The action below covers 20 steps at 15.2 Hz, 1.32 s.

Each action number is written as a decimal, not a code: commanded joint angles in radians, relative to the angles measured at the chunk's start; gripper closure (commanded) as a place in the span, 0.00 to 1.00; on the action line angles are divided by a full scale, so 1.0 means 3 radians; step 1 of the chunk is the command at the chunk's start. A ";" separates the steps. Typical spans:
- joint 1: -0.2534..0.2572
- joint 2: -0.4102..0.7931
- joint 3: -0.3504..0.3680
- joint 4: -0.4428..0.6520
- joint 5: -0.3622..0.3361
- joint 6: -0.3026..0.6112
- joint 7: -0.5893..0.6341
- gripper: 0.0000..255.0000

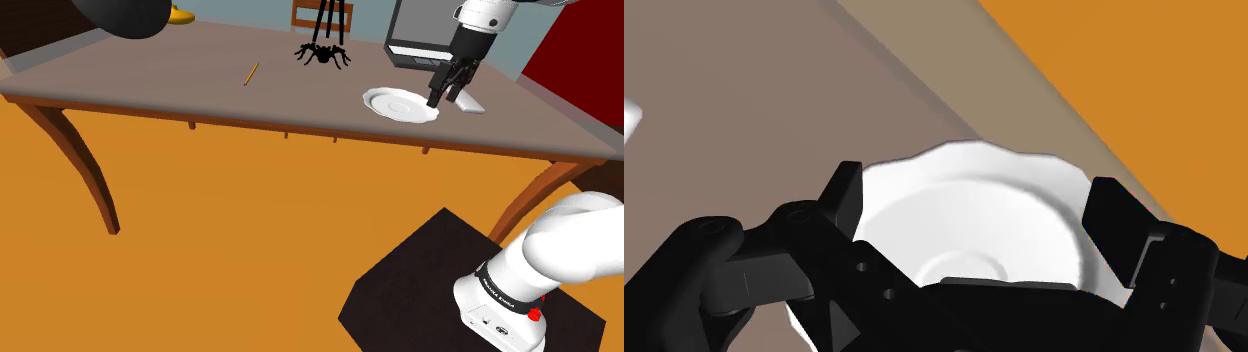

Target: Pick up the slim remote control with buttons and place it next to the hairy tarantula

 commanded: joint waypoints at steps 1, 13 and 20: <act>-0.0105 0.0181 -0.0064 0.0133 -0.0054 0.0043 0.0086 0.00; -0.0641 0.1027 -0.0460 0.0802 -0.0276 0.0213 0.0612 0.00; -0.0851 0.1335 -0.0654 0.1052 -0.0330 0.0272 0.0827 0.00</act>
